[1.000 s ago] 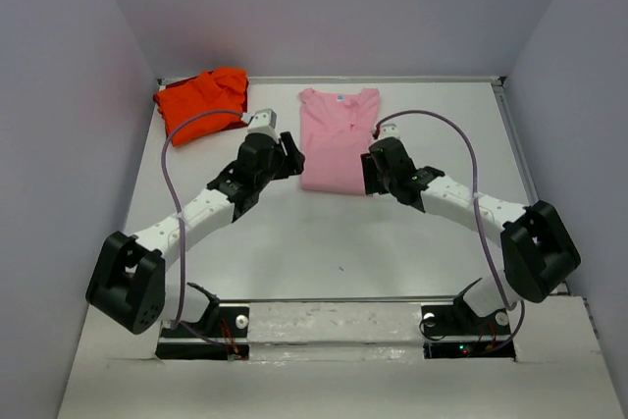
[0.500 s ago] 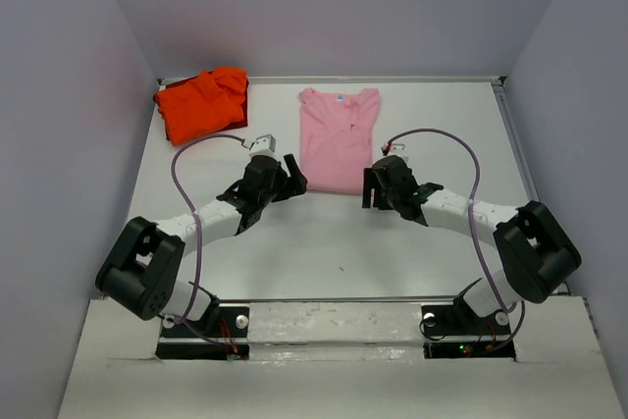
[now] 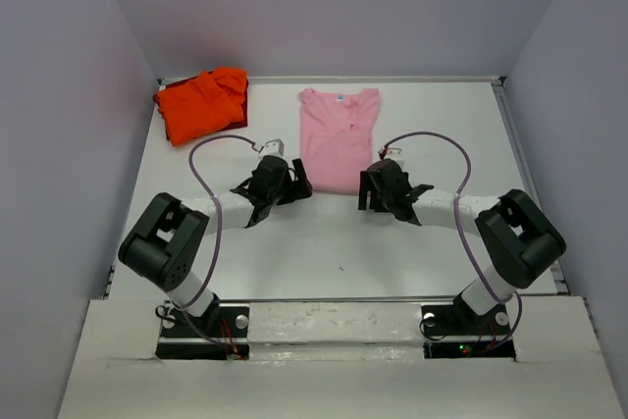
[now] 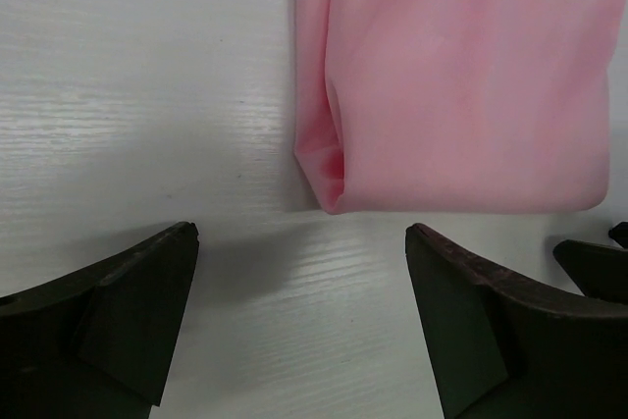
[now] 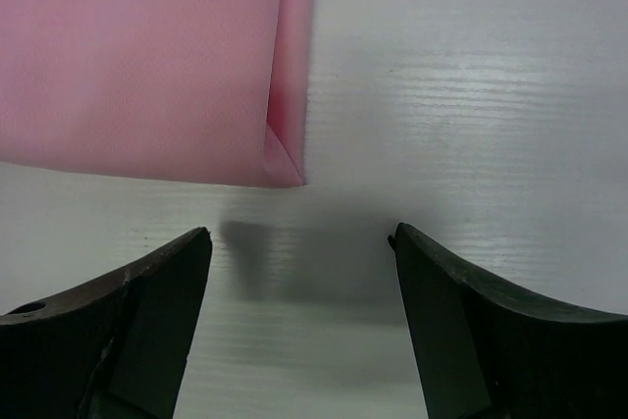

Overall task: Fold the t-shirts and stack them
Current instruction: Pick up the 2/3-rectangle-folded T-shirt from the center of the board.

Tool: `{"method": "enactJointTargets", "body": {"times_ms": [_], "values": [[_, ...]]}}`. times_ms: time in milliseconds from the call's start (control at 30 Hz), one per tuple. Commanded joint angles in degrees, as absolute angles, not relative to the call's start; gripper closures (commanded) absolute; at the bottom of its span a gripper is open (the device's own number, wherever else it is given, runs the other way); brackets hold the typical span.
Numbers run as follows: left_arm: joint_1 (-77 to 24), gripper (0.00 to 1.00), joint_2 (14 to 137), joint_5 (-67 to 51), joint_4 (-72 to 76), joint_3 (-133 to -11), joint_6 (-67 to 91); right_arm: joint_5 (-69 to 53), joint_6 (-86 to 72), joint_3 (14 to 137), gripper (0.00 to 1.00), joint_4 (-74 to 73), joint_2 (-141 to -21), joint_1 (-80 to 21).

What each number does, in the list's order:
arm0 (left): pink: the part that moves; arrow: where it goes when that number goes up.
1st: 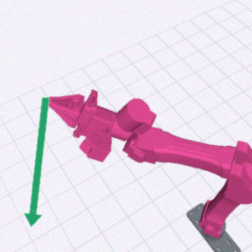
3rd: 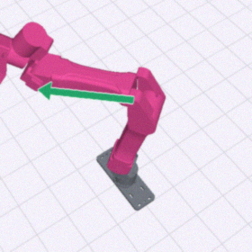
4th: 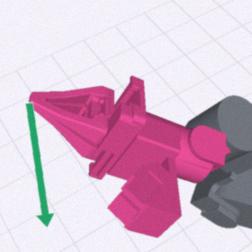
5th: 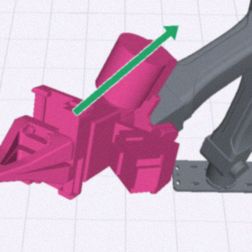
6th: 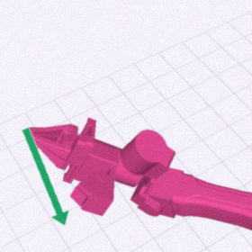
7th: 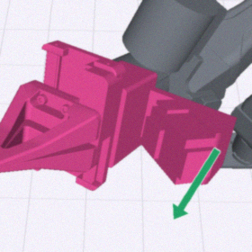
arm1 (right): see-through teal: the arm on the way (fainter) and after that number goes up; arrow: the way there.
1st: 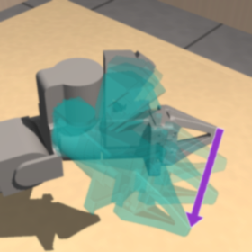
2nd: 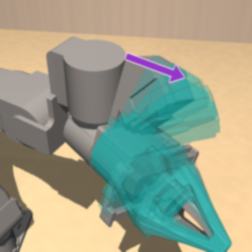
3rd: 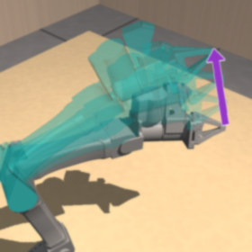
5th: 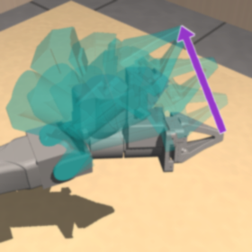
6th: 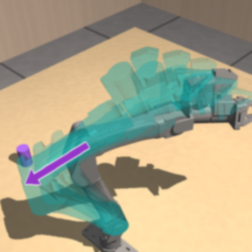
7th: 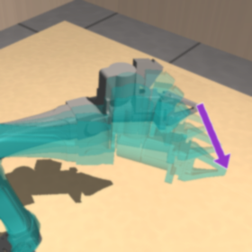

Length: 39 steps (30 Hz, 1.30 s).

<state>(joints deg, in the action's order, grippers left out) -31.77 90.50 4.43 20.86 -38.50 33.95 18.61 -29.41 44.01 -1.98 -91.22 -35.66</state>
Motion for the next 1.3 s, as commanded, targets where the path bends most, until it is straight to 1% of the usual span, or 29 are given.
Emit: {"method": "enactJointTargets", "body": {"times_ms": [0,400,733,800,867,933,967,1000,1033,1067,1100,1133,1167,1200,1233,1267], "values": [[-32.1,0.04,91.6,4.2,23.0,-41.2,33.1,21.7,-30.3,46.2,0.2,1.3,-93.2,-35.9],[-32.1,0.05,93.5,4.9,25.6,-42.4,32.3,21.0,-29.8,50.4,0.2,1.4,-96.7,-35.9],[-32.1,0.05,99.0,5.4,25.8,-45.8,31.6,21.3,-29.4,52.7,0.2,1.1,-100.4,-35.9],[-32.1,0.05,99.3,5.7,26.1,-45.5,31.5,21.1,-29.4,52.7,0.22,1.1,-100.5,-35.9],[-32.1,0.06,99.8,5.9,26.1,-45.7,31.3,21.3,-29.2,52.7,0.28,1.1,-100.5,-35.9],[-32.1,0.13,100.0,5.9,26.1,-45.9,31.1,21.2,-29.0,52.7,0.33,1.1,-100.5,-35.9],[-32.1,0.23,100.1,5.9,26.0,-46.1,31.0,21.1,-29.0,52.8,0.43,1.1,-100.6,-35.9],[-32.1,0.23,100.2,5.9,25.8,-46.1,31.0,21.0,-29.0,52.8,0.47,1.1,-100.7,-35.9],[-32.1,0.35,100.3,5.9,25.7,-46.3,31.0,21.1,-28.9,52.8,0.53,1.1,-100.7,-35.9],[-32.1,0.4,100.5,5.9,25.4,-46.5,31.1,21.1,-29.0,52.7,0.62,1.1,-100.9,-35.9],[-32.1,0.46,100.5,6.1,25.0,-46.6,31.2,21.1,-29.0,52.7,0.76,1.1,-101.1,-35.9],[-32.1,0.55,100.6,6.1,24.8,-46.8,31.3,21.2,-29.0,52.6,0.83,1.1,-101.1,-35.9],[-32.1,0.6,100.5,6.0,24.8,-46.7,31.2,21.4,-29.0,52.4,0.92,1.1,-101.1,-35.9],[-32.1,0.64,100.4,6.0,24.8,-46.6,31.2,21.4,-29.0,52.3,0.96,1.1,-101.1,-35.9],[-32.1,0.76,100.2,6.2,24.8,-46.1,31.4,21.5,-29.0,52.2,1.0,1.1,-100.9,-35.9],[-32.2,0.88,99.9,6.3,24.9,-45.9,31.4,21.6,-29.0,51.9,1.0,1.1,-100.7,-35.9]]}}
